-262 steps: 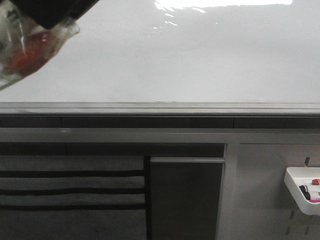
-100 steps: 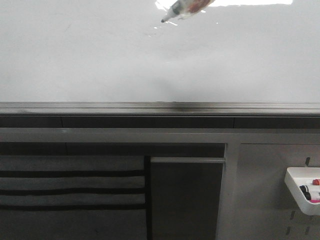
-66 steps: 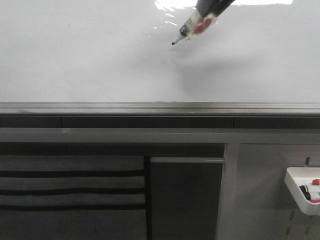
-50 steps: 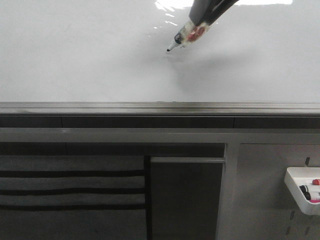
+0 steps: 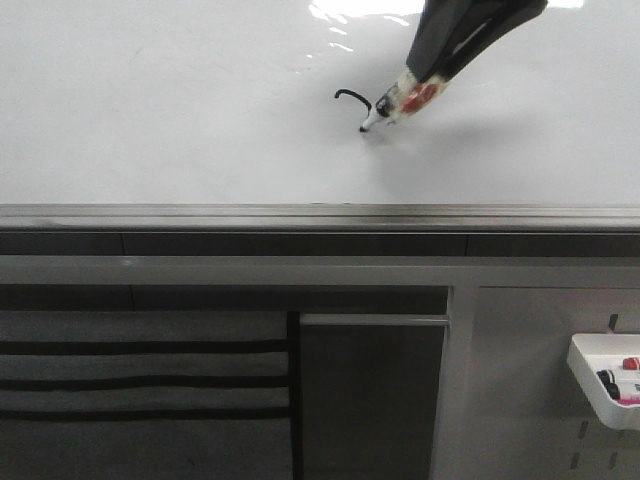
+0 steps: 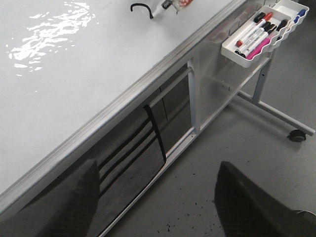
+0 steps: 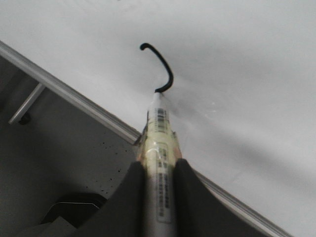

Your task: Write number 3 on whiteboard

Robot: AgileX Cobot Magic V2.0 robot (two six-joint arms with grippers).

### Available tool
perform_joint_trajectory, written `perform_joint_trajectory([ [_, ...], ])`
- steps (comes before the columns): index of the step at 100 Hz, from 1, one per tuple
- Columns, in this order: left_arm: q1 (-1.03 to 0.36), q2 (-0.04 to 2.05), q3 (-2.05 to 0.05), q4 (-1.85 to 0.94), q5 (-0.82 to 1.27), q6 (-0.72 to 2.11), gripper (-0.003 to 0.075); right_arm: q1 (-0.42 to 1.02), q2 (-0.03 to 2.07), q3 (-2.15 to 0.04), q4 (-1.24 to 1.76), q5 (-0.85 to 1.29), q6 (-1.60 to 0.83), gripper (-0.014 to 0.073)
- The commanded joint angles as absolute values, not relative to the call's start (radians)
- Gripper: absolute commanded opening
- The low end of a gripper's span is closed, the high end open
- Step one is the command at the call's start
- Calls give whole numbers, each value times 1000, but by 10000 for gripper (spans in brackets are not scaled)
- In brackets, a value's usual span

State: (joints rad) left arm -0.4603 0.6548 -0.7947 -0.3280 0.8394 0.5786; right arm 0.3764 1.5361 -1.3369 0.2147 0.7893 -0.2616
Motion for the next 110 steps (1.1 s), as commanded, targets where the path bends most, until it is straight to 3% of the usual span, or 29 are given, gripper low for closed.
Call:
perform_joint_trajectory([
  [1, -457, 657, -820, -356, 774, 569, 461, 383, 1523, -1344, 201, 637, -269, -29],
  [28, -457, 657, -820, -356, 774, 569, 461, 346, 1491, -1333, 188, 811, -269, -29],
  [59, -457, 657, -820, -356, 774, 569, 461, 439, 1556, -1306, 274, 562, -269, -29],
  [74, -457, 657, -820, -356, 778, 571, 461, 448, 1535, -1347, 278, 639, -275, -29],
  [92, -460, 693, -821, -368, 825, 606, 461, 523, 1377, -1270, 330, 743, -495, -29],
  [110, -486, 813, -821, -573, 871, 895, 461, 680, 1234, -1157, 330, 783, -731, -29],
])
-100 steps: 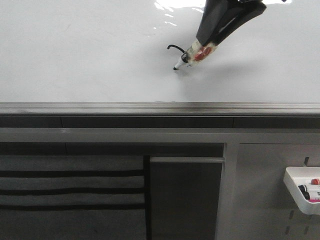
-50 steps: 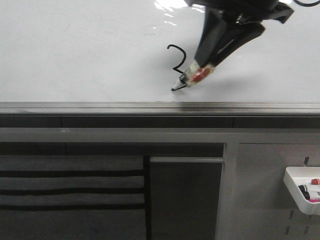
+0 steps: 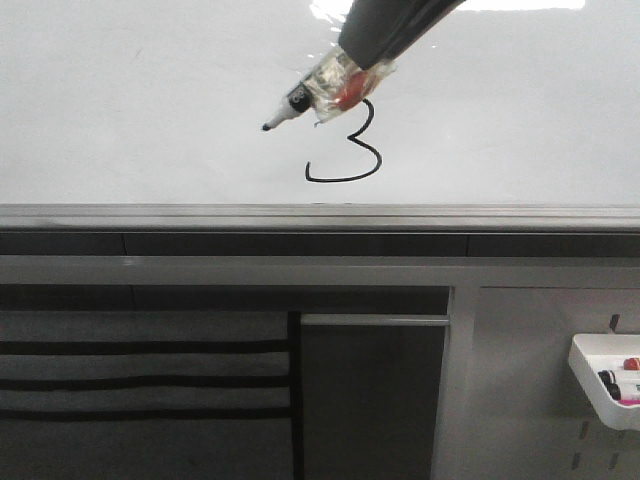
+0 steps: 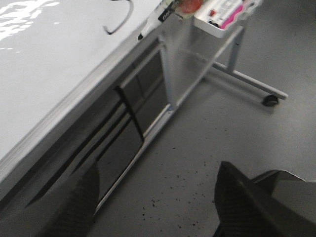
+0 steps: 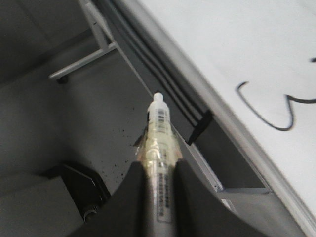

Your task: Write number 3 on whiteboard

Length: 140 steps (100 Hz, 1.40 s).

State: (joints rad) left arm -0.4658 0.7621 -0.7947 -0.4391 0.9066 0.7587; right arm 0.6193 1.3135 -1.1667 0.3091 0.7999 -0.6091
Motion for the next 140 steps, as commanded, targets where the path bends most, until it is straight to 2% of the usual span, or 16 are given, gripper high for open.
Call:
perform_joint_trajectory([
  [1, -489, 823, -821, -581, 871, 907, 461, 686, 1227, -1156, 330, 785, -737, -29],
  [23, -562, 994, -894, -661, 855, 1027, 461, 805, 1183, -1149, 328, 782, -868, -29],
  [46, -670, 1149, -976, -661, 839, 1089, 461, 807, 1186, -1149, 327, 772, -883, -29],
  [64, -698, 1214, -1010, -661, 834, 1097, 452, 807, 1186, -1149, 327, 772, -883, -29],
  [71, -699, 1217, -1014, -661, 832, 1097, 405, 807, 1186, -1149, 327, 774, -883, -29],
  [95, -699, 1217, -1014, -661, 834, 1099, 175, 807, 1188, -1149, 327, 771, -883, -29],
  [123, -699, 1217, -1014, -661, 834, 1099, 22, 807, 1190, -1149, 327, 793, -879, -22],
  [133, -695, 1217, -1014, -659, 830, 1099, -12, 804, 1190, -1149, 327, 794, -879, 62],
  [140, -686, 1217, -1014, -659, 828, 1099, -18, 800, 1190, -1149, 327, 792, -858, 193],
])
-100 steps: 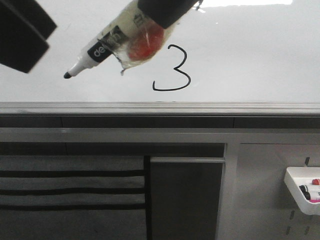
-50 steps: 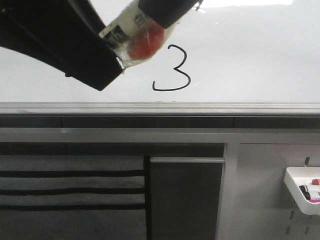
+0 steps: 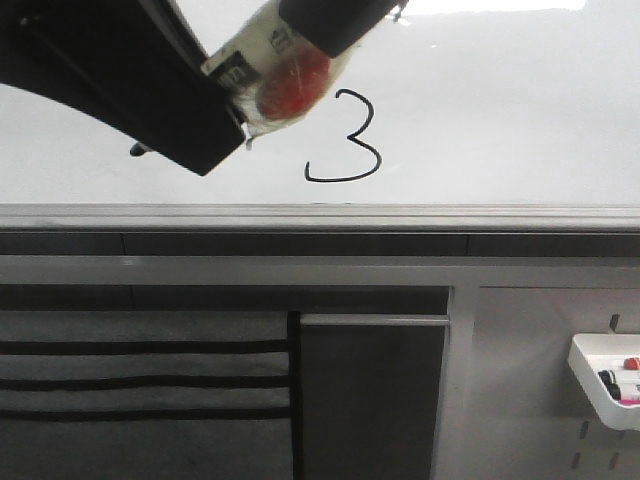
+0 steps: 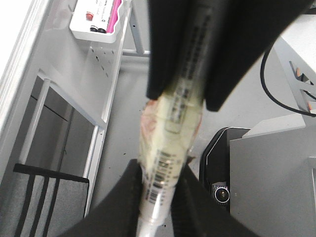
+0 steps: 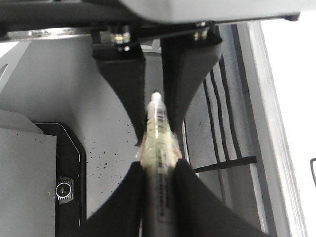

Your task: Write number 3 on whiteboard

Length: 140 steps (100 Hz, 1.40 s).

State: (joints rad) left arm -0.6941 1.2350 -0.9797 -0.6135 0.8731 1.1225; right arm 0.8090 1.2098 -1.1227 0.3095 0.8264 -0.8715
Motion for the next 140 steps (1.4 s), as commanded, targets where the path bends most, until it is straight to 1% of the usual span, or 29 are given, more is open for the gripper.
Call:
perform_joint_trajectory([
  [1, -684, 1217, -1014, -659, 828, 1099, -18, 799, 1190, -1149, 327, 792, -857, 222],
  [5, -678, 1217, -1014, -659, 825, 1099, -18, 790, 1190, -1149, 327, 792, -842, 300],
  [10, -662, 1217, -1008, -659, 812, 1099, -18, 771, 1179, -1151, 321, 792, -818, 365],
  [16, -634, 1217, -997, -655, 781, 1099, -18, 734, 1156, -1151, 294, 794, -778, 400],
  [24, -581, 1226, -975, -655, 715, 1088, -18, 670, 1099, -1151, 251, 797, -702, 401],
  [31, -521, 1241, -947, -666, 609, 1046, -18, 597, 1045, -1151, 246, 797, -664, 401],
  [44, -407, 1298, -886, -778, 326, 904, -18, 474, 964, -1151, 246, 797, -621, 401],
  [50, -371, 1333, -871, -889, 214, 889, -18, 446, 938, -1151, 246, 799, -621, 401],
  [64, -330, 1423, -872, -1076, 52, 889, -18, 434, 920, -1151, 246, 836, -621, 401],
  [82, -330, 1472, -872, -1090, -9, 889, -18, 434, 914, -1149, 246, 881, -619, 401],
  [108, -330, 1472, -872, -1090, 0, 889, -8, 434, 914, -1147, 246, 879, -619, 401],
  [113, -330, 1472, -872, -1090, 0, 889, 27, 434, 914, -1147, 246, 879, -619, 401],
  [118, -330, 1472, -872, -1090, 0, 889, 88, 434, 914, -1147, 246, 879, -619, 401],
  [123, -330, 1472, -872, -1083, 0, 889, 190, 434, 914, -1147, 246, 879, -615, 401],
  [125, -330, 1472, -872, -1078, 0, 889, 218, 434, 914, -1147, 246, 879, -613, 401],
  [130, -330, 1472, -872, -1059, 0, 889, 334, 434, 914, -1147, 246, 884, -607, 401],
  [135, -330, 1468, -872, -1044, 0, 889, 417, 434, 914, -1147, 242, 900, -596, 401],
  [140, -326, 1454, -872, -1017, 26, 889, 465, 434, 914, -1147, 211, 919, -560, 401],
])
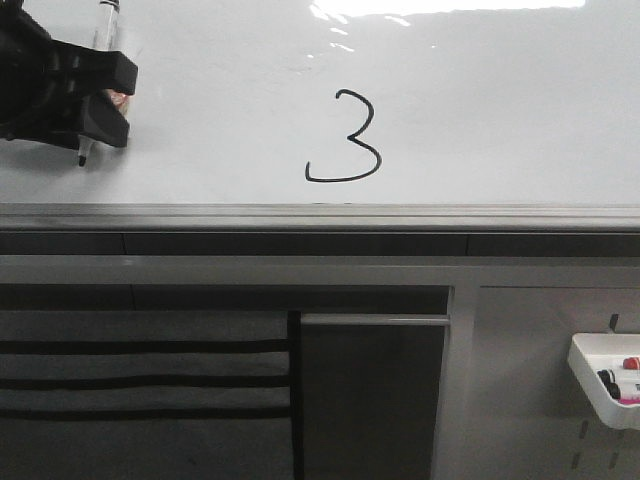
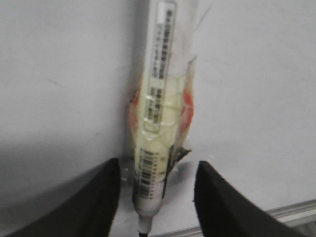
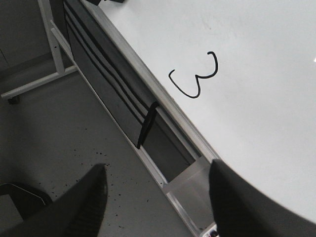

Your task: Write number 3 on whiteboard

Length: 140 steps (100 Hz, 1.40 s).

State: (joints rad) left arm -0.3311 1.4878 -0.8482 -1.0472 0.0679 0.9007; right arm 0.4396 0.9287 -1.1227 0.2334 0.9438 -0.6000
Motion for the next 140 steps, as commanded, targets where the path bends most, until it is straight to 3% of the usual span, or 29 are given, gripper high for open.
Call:
perform_joint_trajectory([
  [1, -323, 1451, -872, -1009, 37, 889, 468, 434, 912, -1147, 205, 925, -540, 401],
  [29, -239, 1166, -872, -765, 423, 889, 473, 434, 803, -1144, -95, 1129, 14, 400],
  [44, -161, 949, -872, -713, 612, 887, 473, 434, 700, -1054, -95, 1059, 166, 340],
  [62, -65, 726, -867, -632, 679, 789, 425, 434, 555, -874, -95, 847, 209, 200],
  [83, 22, 546, -782, -584, 657, 700, 249, 434, 432, -719, -102, 678, 209, -76],
  [103, 33, 483, -664, -657, 513, 592, -19, 434, 418, -654, -106, 645, 209, -74],
  [140, 31, 485, -552, -757, 515, 592, -18, 434, 418, -648, -106, 663, 209, -74],
])
